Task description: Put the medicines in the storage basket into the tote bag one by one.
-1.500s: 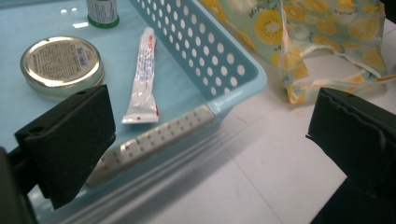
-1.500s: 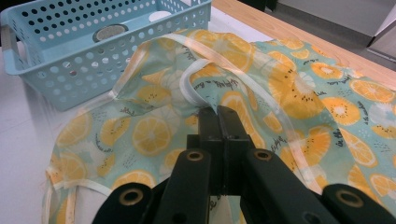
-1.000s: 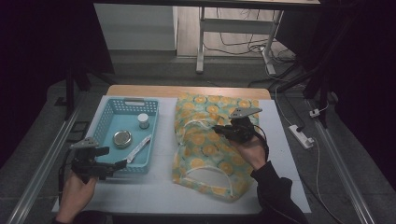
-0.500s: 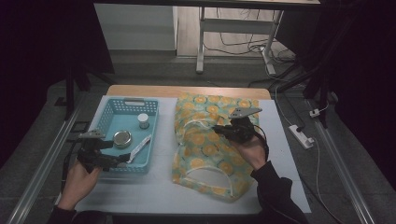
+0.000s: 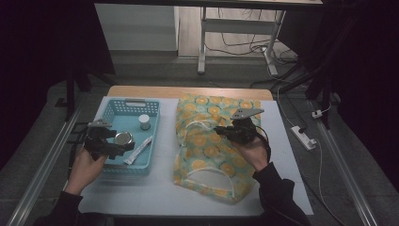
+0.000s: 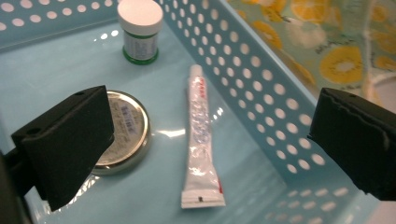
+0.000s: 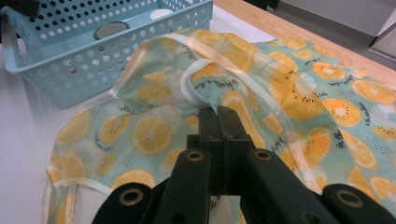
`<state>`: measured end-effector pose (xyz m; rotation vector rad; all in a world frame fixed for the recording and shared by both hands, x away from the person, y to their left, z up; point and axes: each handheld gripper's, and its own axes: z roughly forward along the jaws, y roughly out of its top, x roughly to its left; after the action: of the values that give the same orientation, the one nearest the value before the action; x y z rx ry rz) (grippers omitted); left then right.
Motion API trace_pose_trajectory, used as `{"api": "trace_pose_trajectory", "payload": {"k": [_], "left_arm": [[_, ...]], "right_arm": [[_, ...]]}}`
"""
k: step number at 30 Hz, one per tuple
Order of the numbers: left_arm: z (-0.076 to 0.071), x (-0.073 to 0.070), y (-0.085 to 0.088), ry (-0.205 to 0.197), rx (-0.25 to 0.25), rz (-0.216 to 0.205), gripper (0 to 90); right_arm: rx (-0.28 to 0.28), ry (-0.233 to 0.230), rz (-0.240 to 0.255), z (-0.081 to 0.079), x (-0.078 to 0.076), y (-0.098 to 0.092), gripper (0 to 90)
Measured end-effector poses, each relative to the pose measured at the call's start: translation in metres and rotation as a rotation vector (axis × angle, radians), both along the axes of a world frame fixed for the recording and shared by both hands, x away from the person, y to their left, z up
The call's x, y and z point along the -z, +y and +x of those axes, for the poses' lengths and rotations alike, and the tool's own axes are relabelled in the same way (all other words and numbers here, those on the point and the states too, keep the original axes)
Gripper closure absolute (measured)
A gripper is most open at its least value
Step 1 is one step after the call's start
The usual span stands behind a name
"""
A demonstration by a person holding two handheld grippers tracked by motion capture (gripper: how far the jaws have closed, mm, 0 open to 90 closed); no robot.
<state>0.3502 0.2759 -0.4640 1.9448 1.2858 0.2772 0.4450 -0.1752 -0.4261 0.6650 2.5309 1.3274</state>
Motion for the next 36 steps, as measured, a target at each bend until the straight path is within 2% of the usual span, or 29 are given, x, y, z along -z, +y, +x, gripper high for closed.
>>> {"api": "trace_pose_trajectory", "payload": {"k": [4, 10, 17, 23, 26, 30, 36], "left_arm": [[0.012, 0.000, 0.003, 0.020, -0.015, 0.007, 0.5], [0.031, 0.004, 0.008, 0.027, -0.018, 0.018, 0.5], [0.051, 0.017, 0.012, 0.071, -0.014, 0.029, 0.9], [0.063, 0.029, 0.011, 0.108, -0.029, 0.091, 0.8], [0.068, 0.033, 0.011, 0.115, -0.029, 0.100, 0.8], [0.074, 0.039, 0.010, 0.152, -0.033, 0.117, 0.8], [0.082, 0.047, 0.008, 0.225, -0.063, 0.177, 0.5]], "right_arm": [[-0.002, -0.001, 0.002, 0.000, -0.001, 0.000, 90.0], [0.000, 0.001, 0.001, 0.000, 0.000, -0.001, 90.0], [-0.007, -0.001, 0.006, 0.000, 0.000, -0.001, 90.0], [-0.015, 0.001, 0.006, 0.000, 0.000, 0.000, 90.0], [-0.022, 0.000, 0.003, 0.000, 0.001, 0.000, 90.0], [-0.028, -0.004, 0.007, 0.000, 0.000, 0.000, 90.0], [-0.031, -0.004, 0.006, 0.000, -0.001, 0.000, 90.0]]}}
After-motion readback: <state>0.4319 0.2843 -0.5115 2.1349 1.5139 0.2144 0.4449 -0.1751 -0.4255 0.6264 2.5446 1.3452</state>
